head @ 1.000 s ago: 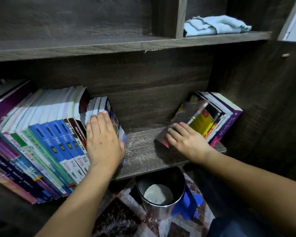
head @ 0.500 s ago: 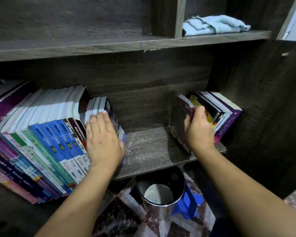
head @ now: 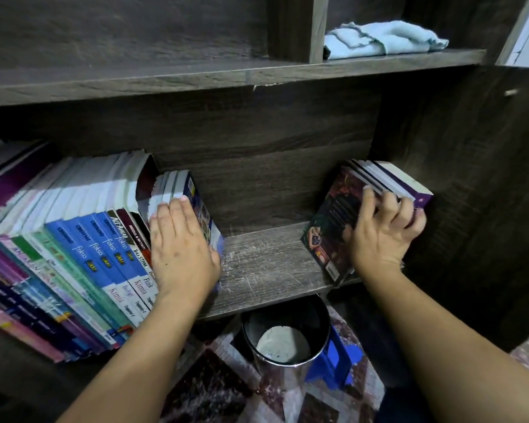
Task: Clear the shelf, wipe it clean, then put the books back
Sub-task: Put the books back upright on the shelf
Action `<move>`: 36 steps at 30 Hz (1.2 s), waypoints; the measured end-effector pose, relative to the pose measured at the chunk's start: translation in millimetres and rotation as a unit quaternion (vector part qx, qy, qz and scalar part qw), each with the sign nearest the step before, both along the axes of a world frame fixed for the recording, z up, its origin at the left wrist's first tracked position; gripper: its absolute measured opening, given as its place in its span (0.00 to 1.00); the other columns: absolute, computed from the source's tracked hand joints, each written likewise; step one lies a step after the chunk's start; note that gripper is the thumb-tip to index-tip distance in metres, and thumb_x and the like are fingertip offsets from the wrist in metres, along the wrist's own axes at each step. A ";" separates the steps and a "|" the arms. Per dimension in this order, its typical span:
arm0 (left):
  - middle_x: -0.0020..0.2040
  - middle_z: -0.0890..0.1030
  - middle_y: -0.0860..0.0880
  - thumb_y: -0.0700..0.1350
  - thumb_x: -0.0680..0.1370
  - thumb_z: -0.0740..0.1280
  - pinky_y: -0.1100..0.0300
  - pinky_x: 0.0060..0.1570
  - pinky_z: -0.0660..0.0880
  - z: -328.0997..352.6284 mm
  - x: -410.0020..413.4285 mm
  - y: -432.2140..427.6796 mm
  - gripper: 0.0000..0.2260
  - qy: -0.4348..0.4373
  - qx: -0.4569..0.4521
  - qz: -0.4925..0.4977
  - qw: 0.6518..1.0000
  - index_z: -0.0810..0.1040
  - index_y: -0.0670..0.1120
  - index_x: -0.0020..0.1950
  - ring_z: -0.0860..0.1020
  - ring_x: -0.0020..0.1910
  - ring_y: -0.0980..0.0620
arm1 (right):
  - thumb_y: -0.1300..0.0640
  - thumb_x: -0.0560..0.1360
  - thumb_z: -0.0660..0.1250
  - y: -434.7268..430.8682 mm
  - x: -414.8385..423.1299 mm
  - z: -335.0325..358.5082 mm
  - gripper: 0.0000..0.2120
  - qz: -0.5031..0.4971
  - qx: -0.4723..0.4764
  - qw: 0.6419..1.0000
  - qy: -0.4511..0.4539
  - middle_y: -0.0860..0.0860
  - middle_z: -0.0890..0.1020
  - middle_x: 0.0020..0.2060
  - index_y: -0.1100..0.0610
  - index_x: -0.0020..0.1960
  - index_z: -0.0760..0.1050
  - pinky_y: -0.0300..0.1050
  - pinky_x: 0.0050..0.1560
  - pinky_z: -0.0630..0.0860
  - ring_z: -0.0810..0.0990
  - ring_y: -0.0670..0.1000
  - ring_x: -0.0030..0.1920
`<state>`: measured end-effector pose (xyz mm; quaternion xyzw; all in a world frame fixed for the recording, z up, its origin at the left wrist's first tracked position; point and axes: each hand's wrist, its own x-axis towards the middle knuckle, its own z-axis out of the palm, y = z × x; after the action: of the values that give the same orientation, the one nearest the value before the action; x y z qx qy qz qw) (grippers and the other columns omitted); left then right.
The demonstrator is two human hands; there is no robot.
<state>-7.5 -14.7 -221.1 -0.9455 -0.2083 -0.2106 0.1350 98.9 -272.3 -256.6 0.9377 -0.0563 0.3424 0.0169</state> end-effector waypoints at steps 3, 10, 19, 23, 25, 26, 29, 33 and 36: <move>0.73 0.61 0.35 0.53 0.71 0.67 0.48 0.74 0.45 -0.6 -0.7 1.4 0.43 0.005 0.001 -0.002 1.000 0.52 0.33 0.77 0.57 0.73 0.38 | 0.39 0.64 0.74 9.3 -10.1 -13.4 0.43 0.165 -0.190 0.962 0.106 0.60 0.56 0.76 0.55 0.73 0.66 0.65 0.71 0.42 0.54 0.62 0.75; 0.73 0.62 0.36 0.53 0.71 0.67 0.48 0.74 0.45 -1.1 -0.7 3.0 0.43 0.000 0.010 -0.008 1.000 0.52 0.33 0.77 0.58 0.73 0.38 | 0.44 0.83 0.50 12.6 -13.1 -29.0 0.27 0.198 -0.377 0.823 0.376 0.53 0.47 0.79 0.49 0.80 0.50 0.63 0.71 0.32 0.42 0.58 0.78; 0.74 0.62 0.38 0.51 0.74 0.66 0.49 0.75 0.49 12.3 -13.6 2.1 0.38 -0.021 -0.047 -0.071 0.996 0.54 0.36 0.77 0.59 0.74 0.40 | 0.43 0.83 0.47 24.2 15.3 -31.2 0.26 0.177 -0.378 0.838 0.352 0.51 0.51 0.79 0.50 0.78 0.56 0.66 0.72 0.34 0.44 0.58 0.78; 0.65 0.74 0.40 0.41 0.74 0.68 0.48 0.71 0.60 29.8 -31.4 18.1 0.23 -0.156 -0.048 -0.164 0.973 0.72 0.38 0.68 0.67 0.69 0.42 | 0.54 0.83 0.51 54.8 4.6 -28.3 0.21 0.214 -0.274 0.883 0.315 0.55 0.58 0.77 0.53 0.75 0.65 0.66 0.73 0.41 0.51 0.58 0.78; 0.65 0.74 0.41 0.41 0.73 0.67 0.44 0.72 0.53 38.5 -41.8 30.0 0.20 -0.206 -0.024 -0.132 0.969 0.75 0.41 0.66 0.65 0.70 0.42 | 0.54 0.80 0.60 83.9 -9.3 -21.4 0.17 0.296 -0.207 0.905 0.224 0.56 0.71 0.70 0.53 0.67 0.74 0.62 0.73 0.55 0.66 0.58 0.72; 0.66 0.73 0.41 0.42 0.74 0.66 0.43 0.73 0.49 41.2 -46.5 36.2 0.20 -0.221 -0.024 -0.100 0.970 0.74 0.42 0.66 0.64 0.71 0.41 | 0.52 0.75 0.67 98.3 -17.6 -15.4 0.14 0.337 -0.173 0.909 0.173 0.55 0.78 0.64 0.53 0.60 0.79 0.60 0.69 0.64 0.74 0.58 0.66; 0.66 0.71 0.40 0.48 0.77 0.62 0.41 0.72 0.48 40.0 -55.4 54.3 0.20 -0.222 -0.042 -0.034 0.974 0.71 0.42 0.67 0.64 0.70 0.40 | 0.51 0.66 0.75 139.7 -41.8 3.4 0.23 0.457 -0.030 0.884 0.090 0.55 0.81 0.57 0.54 0.60 0.79 0.54 0.58 0.76 0.81 0.57 0.56; 0.65 0.73 0.40 0.50 0.78 0.59 0.45 0.67 0.56 34.7 -57.9 67.4 0.21 -0.213 -0.031 -0.055 0.975 0.70 0.41 0.68 0.68 0.65 0.41 | 0.56 0.72 0.67 180.0 -67.5 39.1 0.36 0.533 0.107 0.832 0.111 0.55 0.65 0.74 0.53 0.78 0.57 0.54 0.63 0.70 0.71 0.58 0.66; 0.65 0.73 0.41 0.49 0.78 0.58 0.45 0.67 0.57 32.1 -57.7 70.3 0.21 -0.227 -0.029 -0.067 0.971 0.70 0.41 0.68 0.68 0.65 0.41 | 0.60 0.71 0.66 197.3 -71.2 48.2 0.38 0.561 0.099 0.811 0.131 0.55 0.55 0.77 0.47 0.77 0.56 0.55 0.64 0.69 0.67 0.59 0.68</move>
<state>-65.2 55.6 -189.0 -0.8885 -0.1761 -0.4217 0.0422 27.7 -75.0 -208.4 0.8391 0.4486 0.1584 -0.2638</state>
